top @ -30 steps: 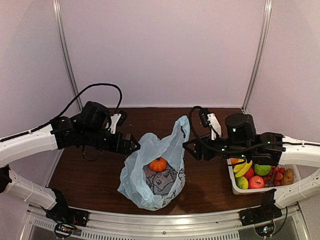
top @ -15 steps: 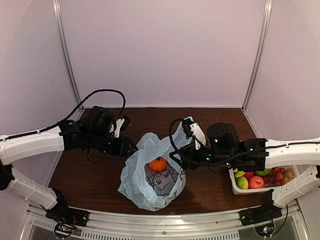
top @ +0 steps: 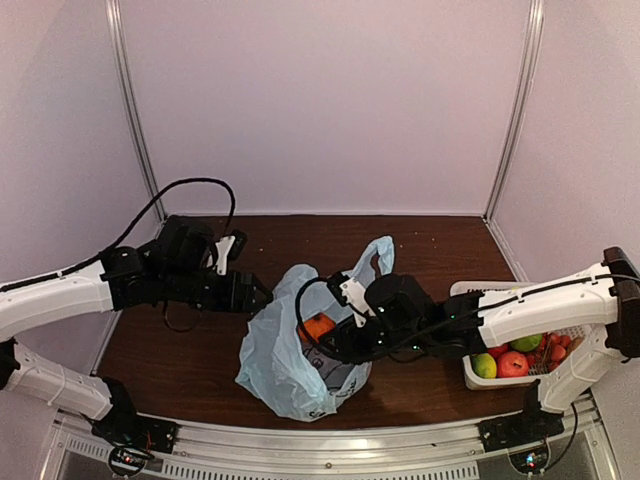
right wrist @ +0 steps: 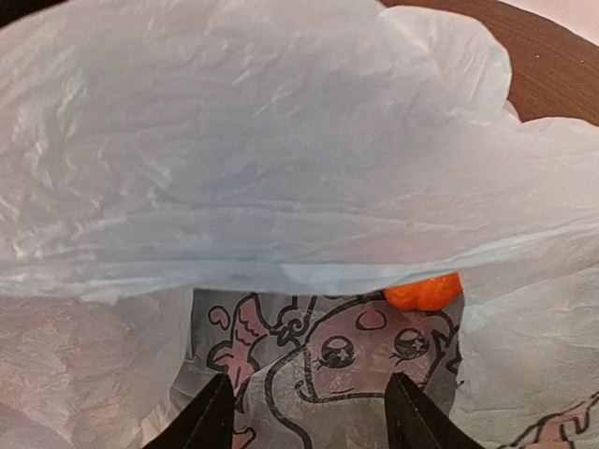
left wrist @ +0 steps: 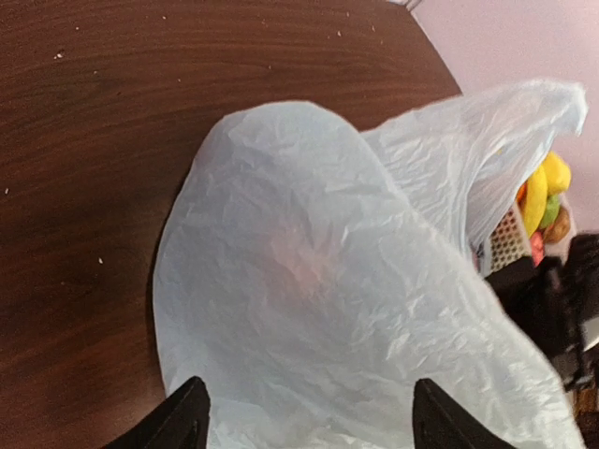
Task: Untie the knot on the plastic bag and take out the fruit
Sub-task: Adjust the takeout bag at the center of the board, then reach into the gripper in the takeout bag.
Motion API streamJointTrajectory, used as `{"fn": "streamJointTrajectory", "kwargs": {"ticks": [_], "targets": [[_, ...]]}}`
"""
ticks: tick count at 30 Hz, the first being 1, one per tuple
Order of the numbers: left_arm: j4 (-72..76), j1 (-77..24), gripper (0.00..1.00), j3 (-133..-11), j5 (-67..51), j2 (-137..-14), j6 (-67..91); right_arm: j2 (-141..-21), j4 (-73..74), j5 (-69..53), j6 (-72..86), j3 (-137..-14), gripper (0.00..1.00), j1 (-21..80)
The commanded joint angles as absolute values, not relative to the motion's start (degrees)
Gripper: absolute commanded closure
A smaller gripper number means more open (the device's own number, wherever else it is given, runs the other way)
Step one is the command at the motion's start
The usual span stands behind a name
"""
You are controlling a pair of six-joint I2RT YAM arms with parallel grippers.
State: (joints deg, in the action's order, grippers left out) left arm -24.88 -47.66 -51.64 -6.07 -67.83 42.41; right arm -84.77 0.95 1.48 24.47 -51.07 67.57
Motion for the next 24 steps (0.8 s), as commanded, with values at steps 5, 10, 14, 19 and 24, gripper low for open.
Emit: {"fn": "streamJointTrajectory", "kwargs": {"ticks": [5, 10, 14, 19, 24], "targets": [[-23.1, -47.7, 0.03, -57.0, -9.9, -66.3, 43.1, -90.4, -4.3, 1.9, 26.5, -51.6, 0.45, 72.8], [-23.1, -48.9, 0.03, -58.3, -11.3, -69.1, 43.4, -89.9, -5.8, 4.0, 28.4, -49.7, 0.45, 73.4], [-23.6, -50.7, 0.03, -59.3, -12.1, -72.9, 43.2, -89.7, -5.9, 4.5, 28.4, -49.6, 0.45, 73.4], [-28.8, -51.7, 0.06, -60.7, -9.0, -75.8, 42.3, -88.6, -5.2, 7.1, 29.0, -48.8, 0.45, 73.4], [-28.4, -52.1, 0.62, -56.9, -6.6, -74.1, 42.9, -87.3, -3.0, 13.2, 31.1, -48.2, 0.45, 72.7]]}}
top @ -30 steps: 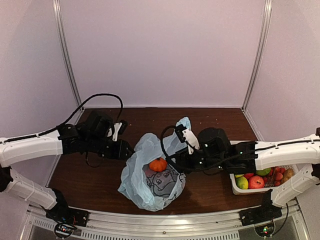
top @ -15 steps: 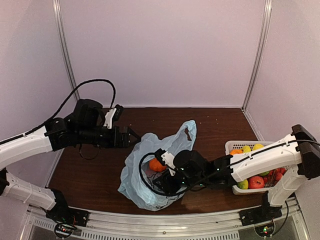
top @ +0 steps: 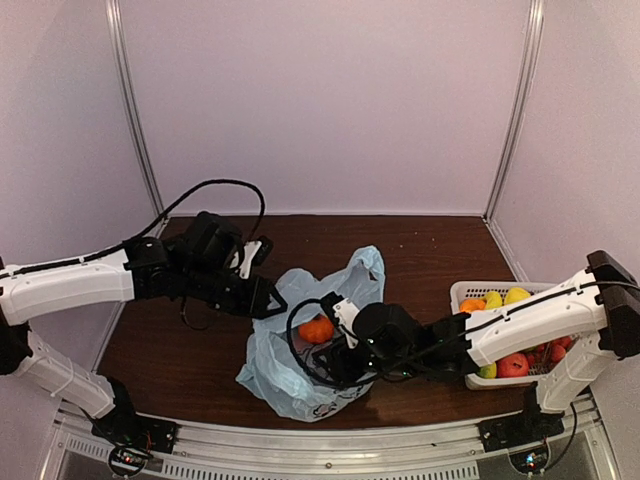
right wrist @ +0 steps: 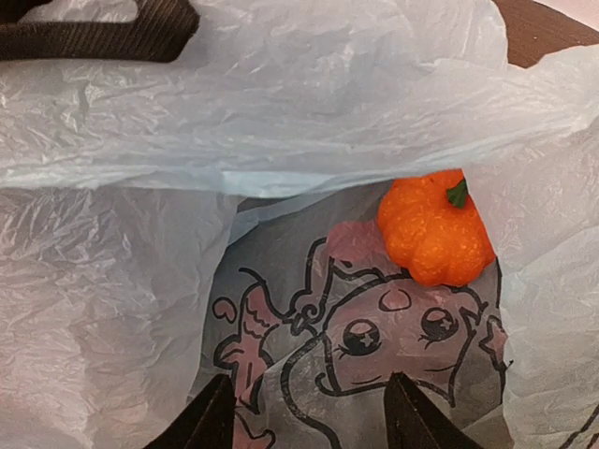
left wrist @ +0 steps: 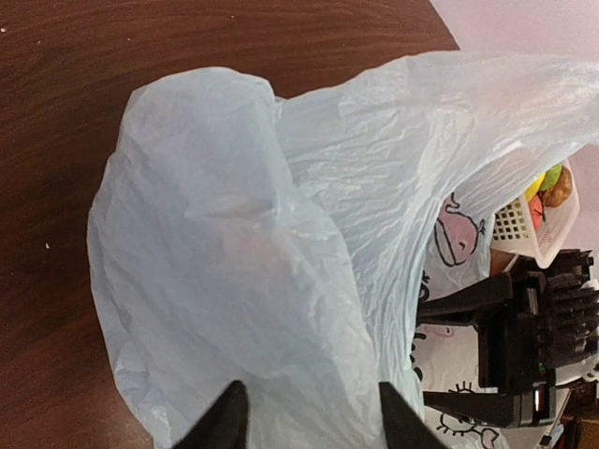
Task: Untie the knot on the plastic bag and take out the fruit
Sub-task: Reach into the gripper in the takeout bag.
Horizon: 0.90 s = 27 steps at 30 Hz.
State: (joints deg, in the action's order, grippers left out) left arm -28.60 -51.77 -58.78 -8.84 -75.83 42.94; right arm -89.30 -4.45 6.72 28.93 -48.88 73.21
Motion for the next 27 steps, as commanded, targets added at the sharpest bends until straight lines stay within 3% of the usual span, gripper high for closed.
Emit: {"fn": "streamJointTrajectory", "kwargs": {"ticks": [1, 4, 8, 17, 27], "targets": [[-27.0, -52.1, 0.70, -55.5, -6.9, -73.4, 43.2, -87.3, -3.0, 14.1, 31.7, -48.3, 0.45, 72.3], [-23.9, -52.1, 0.88, -52.5, -6.9, -71.2, 44.6, -88.2, -5.2, 15.4, 32.2, -48.7, 0.45, 71.2], [-20.6, -52.1, 0.99, -50.3, -5.7, -69.0, 46.3, -92.2, -6.2, 17.8, 31.8, -52.0, 0.45, 70.6], [-18.4, -52.1, 1.00, -48.9, -4.3, -68.2, 47.9, -102.3, -4.6, 20.9, 32.7, -61.2, 0.45, 70.1], [-17.9, -52.1, 1.00, -48.8, -4.6, -68.4, 48.2, -110.6, -0.5, 24.7, 36.8, -66.7, 0.39, 68.8]]}}
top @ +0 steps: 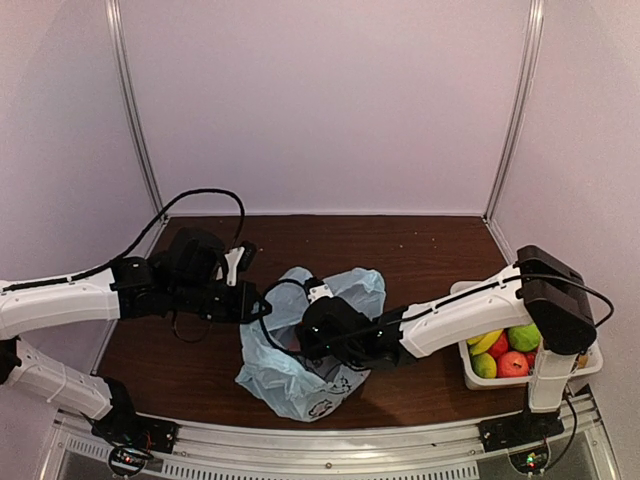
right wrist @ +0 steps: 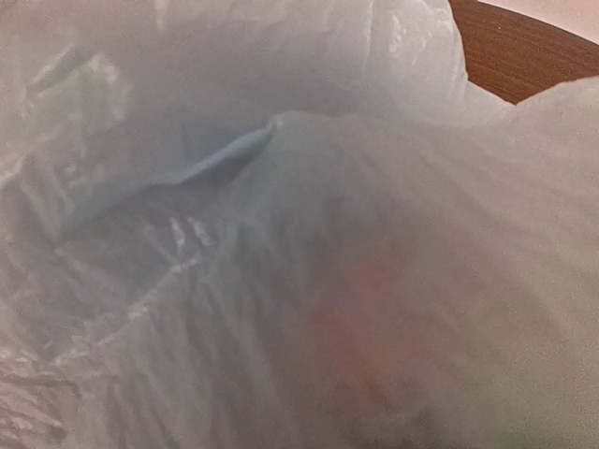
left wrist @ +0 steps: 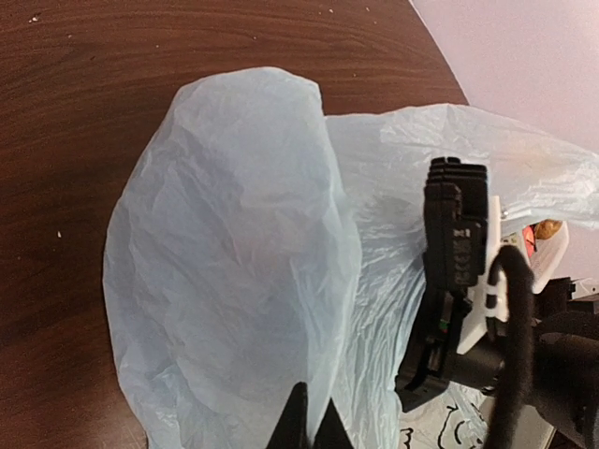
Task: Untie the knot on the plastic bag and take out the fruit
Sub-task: Reach into the gripper in the takeout bag.
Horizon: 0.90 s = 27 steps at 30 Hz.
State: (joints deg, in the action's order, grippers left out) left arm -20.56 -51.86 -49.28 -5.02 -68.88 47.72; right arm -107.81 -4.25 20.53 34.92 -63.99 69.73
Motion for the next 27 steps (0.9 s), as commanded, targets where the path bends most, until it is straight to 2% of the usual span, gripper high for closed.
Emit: {"fn": "streamJointTrajectory", "kwargs": {"ticks": [1, 10, 17, 22, 27], "targets": [[-17.9, -52.1, 1.00, -48.8, -4.6, -68.4, 48.2, -111.1, -0.4, 25.6, 36.9, -67.3, 0.38, 68.8], [-17.8, -52.1, 1.00, -49.4, -5.0, -69.1, 47.8, -114.4, 3.2, 29.3, 36.6, -70.2, 0.18, 66.6], [-17.9, -52.1, 1.00, -49.5, -5.9, -69.1, 47.9, -118.4, 1.6, 29.5, 34.3, -73.4, 0.13, 64.1], [-17.9, -52.1, 1.00, -49.7, -6.5, -69.2, 48.0, -120.8, 0.2, 29.5, 32.2, -75.3, 0.17, 63.3], [-17.9, -52.1, 1.00, -49.8, -6.4, -69.4, 48.2, -122.1, -3.1, 29.4, 29.0, -76.6, 0.36, 63.1]]}}
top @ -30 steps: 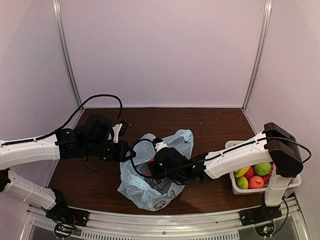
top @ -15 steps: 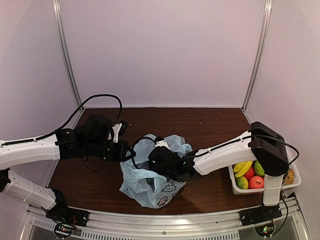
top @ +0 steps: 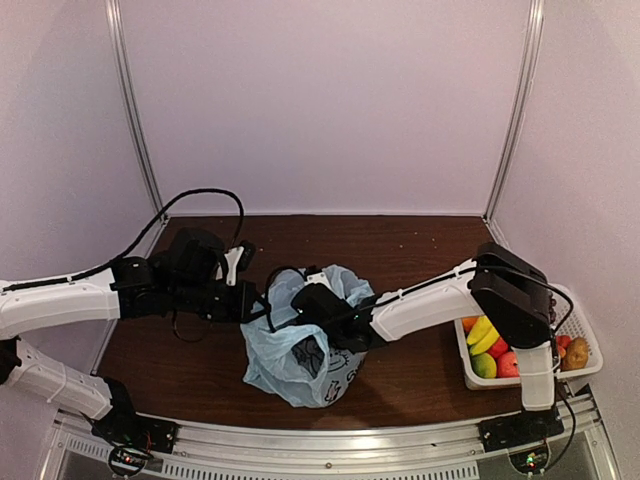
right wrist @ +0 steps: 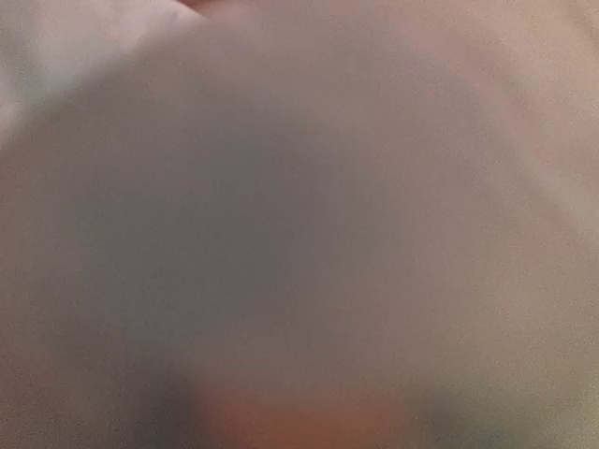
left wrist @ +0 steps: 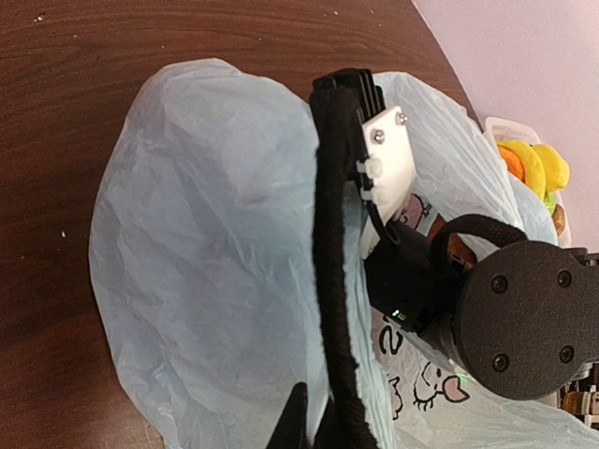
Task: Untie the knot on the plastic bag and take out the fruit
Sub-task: Reach into the gripper in the takeout bag, then pick up the fake fruit from the takeout bag.
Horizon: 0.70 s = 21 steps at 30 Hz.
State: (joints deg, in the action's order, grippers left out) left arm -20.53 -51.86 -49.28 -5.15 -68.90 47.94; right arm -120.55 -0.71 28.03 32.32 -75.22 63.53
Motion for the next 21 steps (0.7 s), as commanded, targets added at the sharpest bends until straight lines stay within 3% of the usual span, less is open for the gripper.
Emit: {"fn": "streamJointTrajectory", "kwargs": {"ticks": [1, 7, 21], "targets": [[-17.9, -52.1, 1.00, -49.8, -6.3, -69.5, 48.2, -122.0, -3.5, 29.3, 28.5, -76.5, 0.40, 63.0], [-17.9, -52.1, 1.00, -49.9, -5.9, -69.9, 48.3, -119.6, -7.4, 28.2, 26.4, -73.6, 0.50, 63.1], [-17.7, -51.1, 1.00, -49.9, -3.1, -71.0, 49.0, -102.2, -14.7, 18.5, 20.6, -59.3, 0.56, 64.4]]}}
